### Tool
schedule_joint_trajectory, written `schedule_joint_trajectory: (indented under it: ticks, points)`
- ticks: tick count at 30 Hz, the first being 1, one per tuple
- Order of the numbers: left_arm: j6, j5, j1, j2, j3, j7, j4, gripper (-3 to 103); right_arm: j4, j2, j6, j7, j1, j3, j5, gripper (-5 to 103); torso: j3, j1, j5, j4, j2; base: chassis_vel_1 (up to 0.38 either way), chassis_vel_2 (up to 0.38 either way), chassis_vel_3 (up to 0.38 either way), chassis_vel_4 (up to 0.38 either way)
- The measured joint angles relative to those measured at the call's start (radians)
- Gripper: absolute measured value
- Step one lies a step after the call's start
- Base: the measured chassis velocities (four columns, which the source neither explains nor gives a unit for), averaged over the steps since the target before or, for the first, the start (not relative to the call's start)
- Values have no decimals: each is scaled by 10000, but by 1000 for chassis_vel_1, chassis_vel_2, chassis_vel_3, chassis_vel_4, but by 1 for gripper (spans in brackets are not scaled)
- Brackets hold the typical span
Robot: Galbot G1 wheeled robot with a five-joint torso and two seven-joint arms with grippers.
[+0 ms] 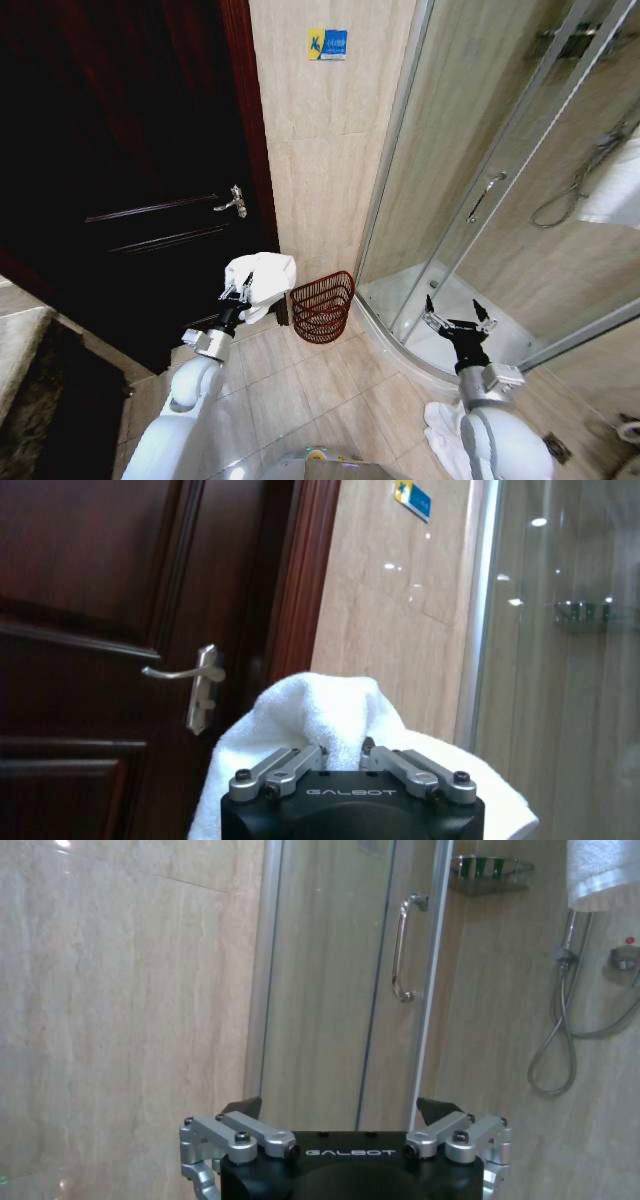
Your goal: Discard the used towel into the hamper.
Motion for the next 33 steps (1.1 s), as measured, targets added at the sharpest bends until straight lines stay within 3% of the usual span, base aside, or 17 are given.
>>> schedule_joint_trajectory:
  ticks: [6,11,33]
  points:
    - [-29,-10,-78,181,-11,196,-9,10,-113,11,338,-12,42,-58,-453,100,1,1,0,4,-1,0,0,0,0]
    - [-53,274,-303,119,154,734,264,10,35,29,198,-81,-266,-155,-427,100,0,0,0,1,0,0,0,0,0]
    - [-22,634,-492,239,447,558,603,10,-357,18,-254,-130,595,-414,-502,100,1,1,0,2,-1,-26,10,10,-29]
